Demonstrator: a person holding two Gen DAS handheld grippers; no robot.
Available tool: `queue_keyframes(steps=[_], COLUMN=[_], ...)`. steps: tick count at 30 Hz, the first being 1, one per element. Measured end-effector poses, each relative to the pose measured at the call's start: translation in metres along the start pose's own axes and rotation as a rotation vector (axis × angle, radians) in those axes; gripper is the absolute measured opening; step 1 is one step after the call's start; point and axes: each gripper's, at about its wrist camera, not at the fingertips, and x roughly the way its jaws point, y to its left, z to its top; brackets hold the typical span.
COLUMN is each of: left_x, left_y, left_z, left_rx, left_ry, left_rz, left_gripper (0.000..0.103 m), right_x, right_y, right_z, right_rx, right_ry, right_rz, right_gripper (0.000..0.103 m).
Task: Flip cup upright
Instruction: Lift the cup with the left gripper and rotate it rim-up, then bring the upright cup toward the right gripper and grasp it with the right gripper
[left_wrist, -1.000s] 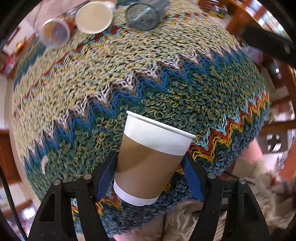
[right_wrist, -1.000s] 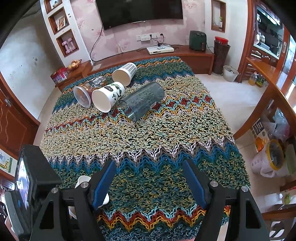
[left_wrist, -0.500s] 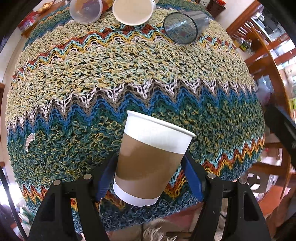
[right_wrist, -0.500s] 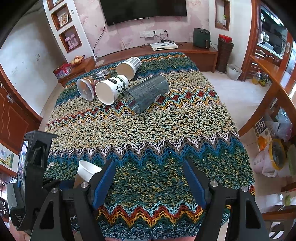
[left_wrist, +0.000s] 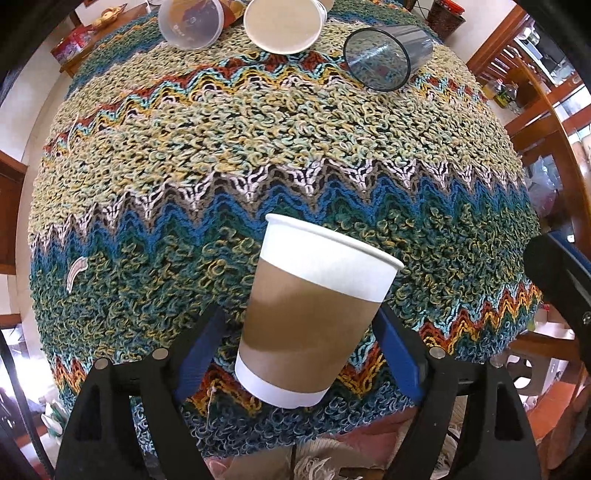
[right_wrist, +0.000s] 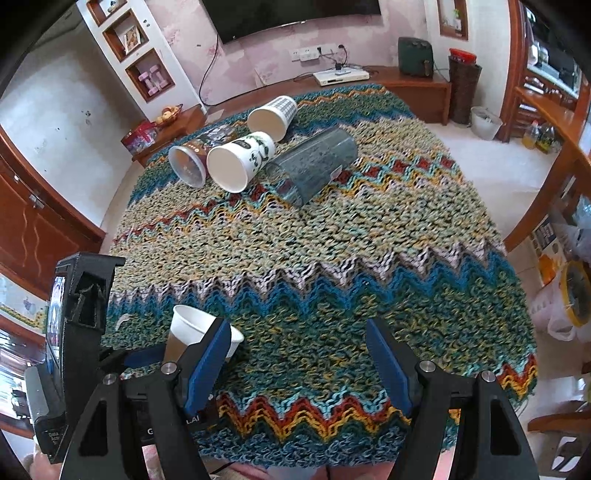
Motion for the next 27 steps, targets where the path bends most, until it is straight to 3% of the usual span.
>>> queue_keyframes(steps=[9, 27], left_x=[-0.021, -0.060], left_y=[0.004, 0.027], left_z=[-0.019, -0.045], left_rx=[0.018, -0.014], left_ry=[-0.057, -0.178], left_rz=[0.013, 0.128], left_gripper=[0.101, 0.101], right_x=[0.005, 0.019], right_y=[0.004, 0.027], right_z=[-0.005, -0.019], right_rx=[0.014, 0.004], right_ry=[0.045, 0.135], right_rz=[0.070, 0.161], right_gripper=[0.076, 0.076])
